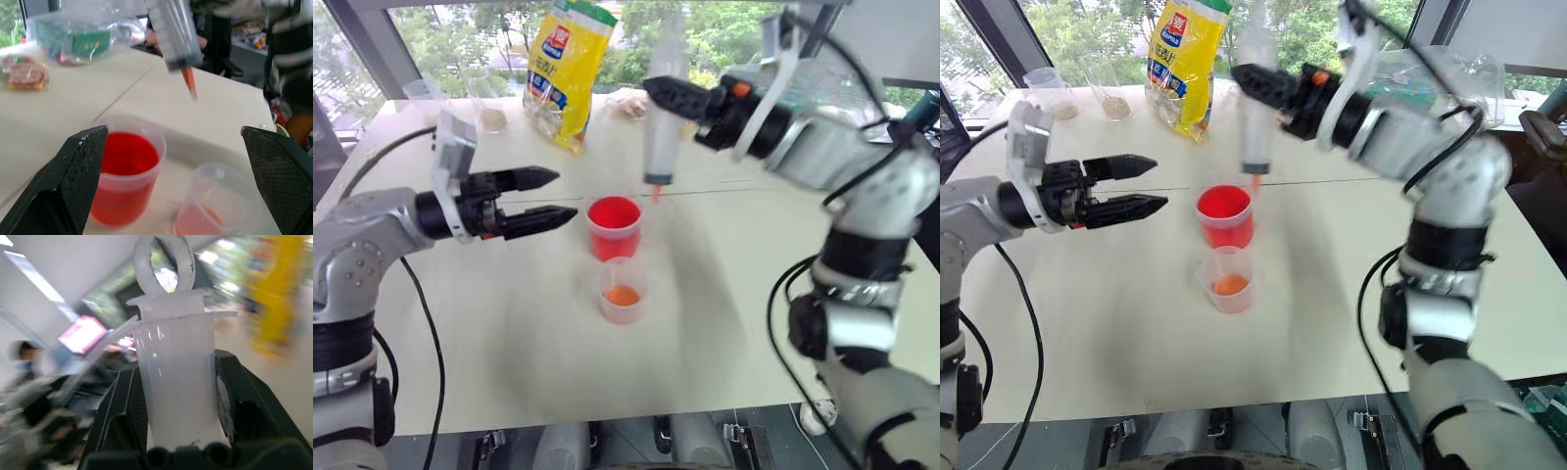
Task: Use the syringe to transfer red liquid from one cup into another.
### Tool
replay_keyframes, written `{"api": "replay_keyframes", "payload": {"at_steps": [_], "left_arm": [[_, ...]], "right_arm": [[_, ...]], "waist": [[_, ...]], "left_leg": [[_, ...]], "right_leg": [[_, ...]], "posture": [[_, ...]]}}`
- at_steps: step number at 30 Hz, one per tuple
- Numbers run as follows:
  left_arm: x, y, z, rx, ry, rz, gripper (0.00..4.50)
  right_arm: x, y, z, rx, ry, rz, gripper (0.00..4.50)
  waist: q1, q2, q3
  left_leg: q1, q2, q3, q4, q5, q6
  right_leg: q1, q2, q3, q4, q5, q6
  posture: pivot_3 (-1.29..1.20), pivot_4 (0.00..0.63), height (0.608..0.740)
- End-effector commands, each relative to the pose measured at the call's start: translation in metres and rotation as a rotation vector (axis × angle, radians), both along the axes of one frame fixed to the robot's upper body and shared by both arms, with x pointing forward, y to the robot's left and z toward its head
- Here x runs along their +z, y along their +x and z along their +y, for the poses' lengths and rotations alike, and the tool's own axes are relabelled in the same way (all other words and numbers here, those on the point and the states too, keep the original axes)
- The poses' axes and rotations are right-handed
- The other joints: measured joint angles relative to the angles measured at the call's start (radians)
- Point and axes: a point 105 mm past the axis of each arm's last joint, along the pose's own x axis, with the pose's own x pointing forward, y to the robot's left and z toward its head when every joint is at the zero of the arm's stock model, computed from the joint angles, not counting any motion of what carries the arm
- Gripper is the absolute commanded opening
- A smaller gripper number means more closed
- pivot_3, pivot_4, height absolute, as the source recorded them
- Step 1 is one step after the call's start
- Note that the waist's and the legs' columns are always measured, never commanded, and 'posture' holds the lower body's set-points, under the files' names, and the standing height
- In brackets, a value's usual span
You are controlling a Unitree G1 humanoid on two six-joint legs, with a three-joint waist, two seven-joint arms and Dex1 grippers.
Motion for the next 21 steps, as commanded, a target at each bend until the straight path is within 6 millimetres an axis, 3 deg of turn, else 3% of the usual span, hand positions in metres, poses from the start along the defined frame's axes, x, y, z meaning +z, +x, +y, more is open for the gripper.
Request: {"api": "replay_keyframes", "payload": {"at_steps": [1, 7, 16, 17, 18, 21], "left_arm": [[0.003, -0.009, -0.005, -0.013, 0.028, -0.072, 4.48], [-0.006, -0.014, -0.005, 0.002, 0.039, -0.060, 4.48], [-0.016, -0.022, -0.013, -0.010, 0.062, -0.034, 4.48], [-0.018, -0.022, -0.014, -0.013, 0.066, -0.032, 4.50], [-0.019, -0.023, -0.014, -0.015, 0.068, -0.030, 4.50], [-0.020, -0.024, -0.015, -0.016, 0.059, -0.021, 4.50]], "right_arm": [[-0.048, 0.006, -0.031, -0.093, -0.140, 0.247, 1.46], [-0.112, 0.003, -0.052, -0.140, -0.210, 0.510, 1.46], [-0.165, 0.002, -0.062, -0.186, -0.284, 0.660, 1.46], [-0.168, 0.002, -0.062, -0.186, -0.287, 0.665, 2.26], [-0.169, 0.002, -0.062, -0.184, -0.289, 0.665, 2.26], [-0.165, 0.001, -0.059, -0.166, -0.280, 0.651, 3.44]], "waist": [[-0.003, 0.000, 0.000], [-0.007, 0.001, 0.001], [-0.005, 0.001, 0.001], [-0.005, 0.001, 0.001], [-0.005, 0.001, 0.001], [-0.005, 0.000, 0.000]], "left_leg": [[-0.001, 0.000, 0.001, 0.000, -0.001, 0.001], [-0.006, 0.000, 0.004, 0.000, -0.003, 0.005], [-0.006, 0.000, 0.003, 0.001, -0.003, 0.005], [-0.006, 0.000, 0.003, 0.001, -0.003, 0.005], [-0.006, 0.000, 0.003, 0.001, -0.003, 0.005], [-0.004, 0.000, 0.003, 0.002, -0.003, 0.005]], "right_leg": [[0.000, 0.000, 0.000, -0.002, 0.000, 0.000], [-0.004, 0.001, 0.002, -0.005, 0.003, 0.005], [-0.003, 0.002, 0.001, -0.005, 0.003, 0.005], [-0.003, 0.002, 0.001, -0.005, 0.003, 0.005], [-0.003, 0.002, 0.001, -0.005, 0.003, 0.005], [-0.001, 0.002, 0.001, -0.005, 0.003, 0.005]], "posture": [[0.00, 0.150, 0.740], [0.00, 0.150, 0.740], [0.00, 0.150, 0.740], [0.00, 0.150, 0.740], [0.00, 0.150, 0.740], [0.00, 0.150, 0.740]]}}
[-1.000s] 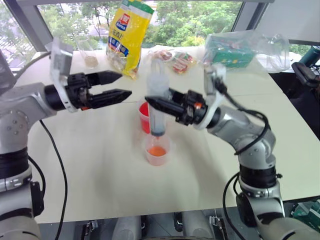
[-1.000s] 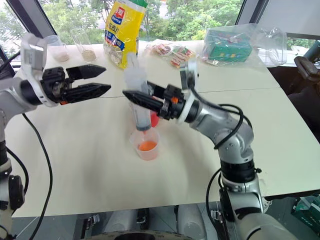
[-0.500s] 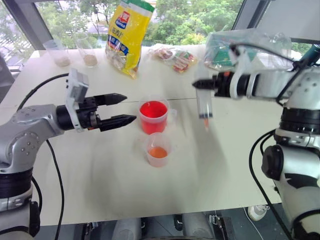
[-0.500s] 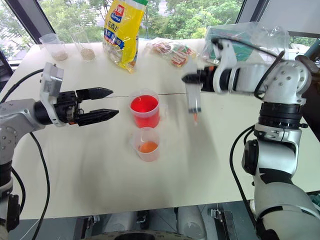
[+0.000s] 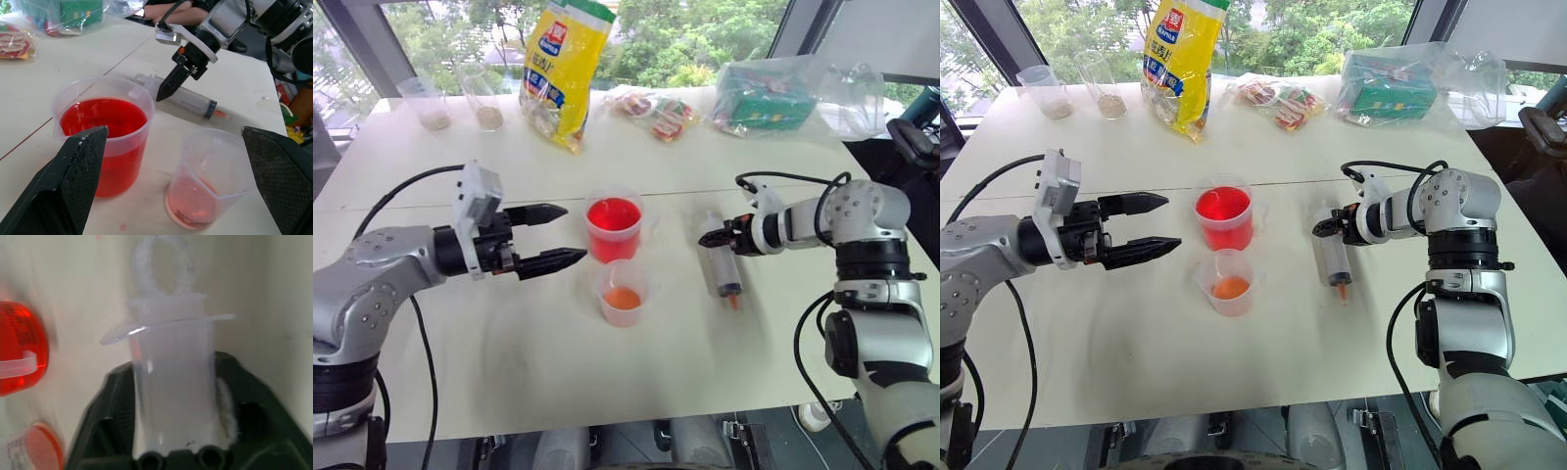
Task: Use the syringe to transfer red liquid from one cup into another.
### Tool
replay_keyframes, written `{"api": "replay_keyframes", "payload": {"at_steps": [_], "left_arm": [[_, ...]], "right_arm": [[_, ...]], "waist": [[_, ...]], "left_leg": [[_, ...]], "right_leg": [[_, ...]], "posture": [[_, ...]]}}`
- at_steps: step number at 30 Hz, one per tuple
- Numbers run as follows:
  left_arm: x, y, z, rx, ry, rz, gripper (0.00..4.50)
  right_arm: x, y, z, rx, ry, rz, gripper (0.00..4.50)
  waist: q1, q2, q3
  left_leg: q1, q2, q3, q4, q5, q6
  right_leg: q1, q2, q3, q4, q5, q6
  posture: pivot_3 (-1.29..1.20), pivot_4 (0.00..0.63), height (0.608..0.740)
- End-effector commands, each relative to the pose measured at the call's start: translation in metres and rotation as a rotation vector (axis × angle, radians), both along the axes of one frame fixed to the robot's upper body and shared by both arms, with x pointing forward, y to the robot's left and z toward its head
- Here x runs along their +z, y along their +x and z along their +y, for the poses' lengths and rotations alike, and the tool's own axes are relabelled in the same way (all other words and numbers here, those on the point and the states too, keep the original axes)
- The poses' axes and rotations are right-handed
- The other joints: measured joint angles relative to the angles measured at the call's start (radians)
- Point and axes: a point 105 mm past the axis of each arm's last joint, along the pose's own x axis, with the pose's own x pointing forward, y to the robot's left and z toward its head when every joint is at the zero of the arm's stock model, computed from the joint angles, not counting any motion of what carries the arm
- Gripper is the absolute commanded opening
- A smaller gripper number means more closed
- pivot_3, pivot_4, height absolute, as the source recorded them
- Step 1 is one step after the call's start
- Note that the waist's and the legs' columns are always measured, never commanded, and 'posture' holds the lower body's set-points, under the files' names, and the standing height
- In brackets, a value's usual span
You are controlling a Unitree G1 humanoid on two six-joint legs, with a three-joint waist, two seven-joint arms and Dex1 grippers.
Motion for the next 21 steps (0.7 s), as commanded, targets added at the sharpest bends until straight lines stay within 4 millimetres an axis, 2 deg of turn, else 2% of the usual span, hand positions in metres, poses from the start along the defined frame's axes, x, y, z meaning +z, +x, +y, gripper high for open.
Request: {"api": "replay_keyframes", "payload": {"at_steps": [1, 2, 6, 9, 13, 17, 21], "left_arm": [[0.004, -0.005, -0.004, -0.019, -0.011, -0.019, 4.50], [0.004, -0.006, -0.005, -0.018, -0.013, -0.015, 4.50], [0.001, -0.006, -0.003, -0.008, -0.004, -0.009, 4.50], [0.002, -0.005, 0.001, 0.006, 0.002, -0.008, 4.50], [0.002, -0.006, 0.006, 0.022, 0.015, -0.008, 4.50], [0.003, -0.006, 0.011, 0.034, 0.022, -0.003, 4.50], [0.001, -0.009, 0.015, 0.038, 0.033, 0.011, 4.50]], "right_arm": [[0.002, 0.000, 0.000, 0.005, -0.014, -0.013, 3.96], [0.008, -0.001, -0.001, 0.020, -0.017, -0.042, 4.46], [0.043, -0.015, -0.002, 0.130, -0.034, -0.185, 4.46], [0.076, -0.040, -0.001, 0.265, 0.010, -0.319, 4.46], [0.104, -0.075, -0.003, 0.433, -0.003, -0.468, 4.46], [0.117, -0.104, -0.006, 0.557, 0.002, -0.564, 4.46], [0.115, -0.124, -0.012, 0.630, 0.003, -0.594, 4.46]], "waist": [[0.000, 0.000, 0.000], [0.000, 0.000, 0.000], [0.008, 0.001, 0.001], [0.007, 0.001, 0.001], [0.004, 0.001, 0.001], [0.004, 0.000, 0.002], [0.005, 0.000, 0.002]], "left_leg": [[0.002, 0.000, 0.000, 0.000, 0.000, 0.000], [0.003, 0.000, 0.000, 0.000, 0.000, 0.000], [0.003, 0.000, -0.001, 0.001, 0.000, 0.000], [0.001, -0.001, -0.001, 0.000, 0.000, 0.000], [0.001, 0.000, -0.001, -0.001, -0.001, 0.001], [0.001, 0.000, -0.001, -0.001, -0.001, 0.001], [0.002, 0.000, 0.000, 0.000, -0.001, 0.001]], "right_leg": [[0.001, 0.000, 0.000, 0.000, 0.000, 0.000], [0.003, 0.000, 0.000, 0.000, 0.000, 0.000], [0.004, 0.000, 0.000, 0.000, -0.001, -0.002], [0.002, -0.001, 0.000, -0.001, -0.001, -0.001], [0.001, 0.000, 0.000, -0.002, 0.000, 0.001], [0.001, 0.000, 0.000, -0.001, -0.001, 0.000], [0.002, 0.000, 0.000, -0.002, -0.002, -0.001]], "posture": [[0.00, 0.150, 0.740], [0.00, 0.150, 0.740], [0.00, 0.150, 0.740], [0.00, 0.150, 0.740], [0.00, 0.150, 0.740], [0.00, 0.150, 0.740], [0.00, 0.150, 0.740]]}}
